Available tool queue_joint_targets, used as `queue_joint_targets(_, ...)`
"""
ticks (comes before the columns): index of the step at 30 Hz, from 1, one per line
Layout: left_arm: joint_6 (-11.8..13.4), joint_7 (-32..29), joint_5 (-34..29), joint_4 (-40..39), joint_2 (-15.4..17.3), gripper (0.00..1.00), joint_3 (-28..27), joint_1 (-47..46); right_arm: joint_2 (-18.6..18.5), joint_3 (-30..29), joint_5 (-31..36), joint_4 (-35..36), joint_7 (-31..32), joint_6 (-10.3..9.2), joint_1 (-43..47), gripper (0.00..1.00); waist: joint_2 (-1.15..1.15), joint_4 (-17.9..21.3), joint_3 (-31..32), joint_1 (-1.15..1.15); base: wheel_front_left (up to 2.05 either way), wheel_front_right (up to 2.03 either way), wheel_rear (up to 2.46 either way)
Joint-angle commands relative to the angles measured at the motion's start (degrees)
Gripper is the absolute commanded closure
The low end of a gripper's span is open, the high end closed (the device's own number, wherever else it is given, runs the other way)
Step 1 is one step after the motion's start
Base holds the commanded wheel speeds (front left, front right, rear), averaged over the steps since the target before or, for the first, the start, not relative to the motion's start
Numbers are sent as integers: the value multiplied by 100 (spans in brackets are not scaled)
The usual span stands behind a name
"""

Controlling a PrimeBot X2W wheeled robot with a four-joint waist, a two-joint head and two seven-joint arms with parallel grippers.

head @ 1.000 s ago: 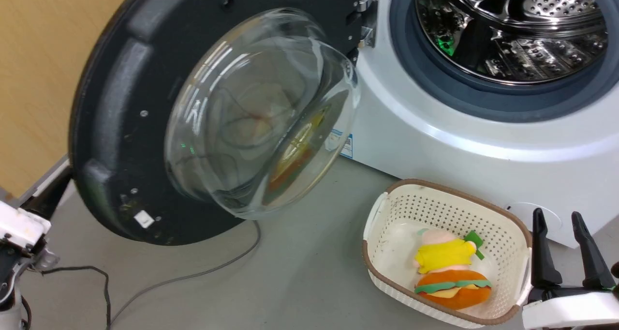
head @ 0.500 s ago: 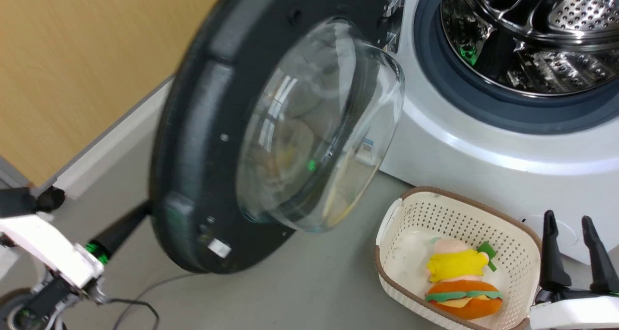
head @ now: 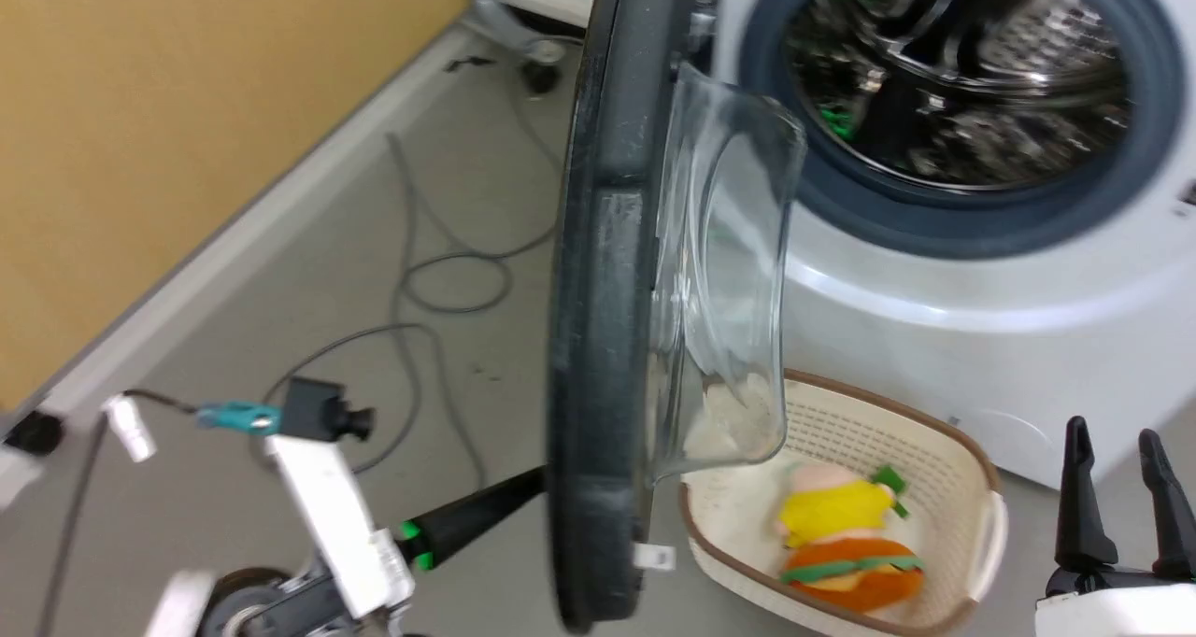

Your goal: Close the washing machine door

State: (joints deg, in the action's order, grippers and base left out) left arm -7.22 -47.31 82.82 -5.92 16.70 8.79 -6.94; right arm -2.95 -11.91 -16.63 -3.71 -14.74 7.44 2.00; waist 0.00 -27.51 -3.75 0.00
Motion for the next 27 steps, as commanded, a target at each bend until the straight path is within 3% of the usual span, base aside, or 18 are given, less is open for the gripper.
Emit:
queue_joint_targets(1, -26, -11, 61, 32, -110, 100, 137, -179, 7, -26, -29, 20, -26, 5, -8, 0, 0, 377, -33, 0, 0, 0, 0)
queue_joint_targets(10, -26, 243, 62, 577, -657, 100, 975, -673, 7, -78, 11, 12, -26, 5, -116, 0, 0, 1585, -251, 0, 0, 0, 0)
queue_joint_targets(16, -26, 910, -76, 878, -868, 100, 1220, -997, 7, -60, -11, 46, -26, 5, -231, 0, 0, 2297, -461, 0, 0, 0, 0)
queue_joint_targets(21, -26, 1668, -115, 1061, -957, 100, 1343, -1173, 7, -106, -16, 63, -26, 5, -304, 0, 0, 2637, -615, 0, 0, 0, 0)
queue_joint_targets(27, -26, 2845, -292, 1092, -879, 100, 1550, -1123, 7, -160, -33, 65, -26, 5, -318, 0, 0, 2737, -646, 0, 0, 0, 0)
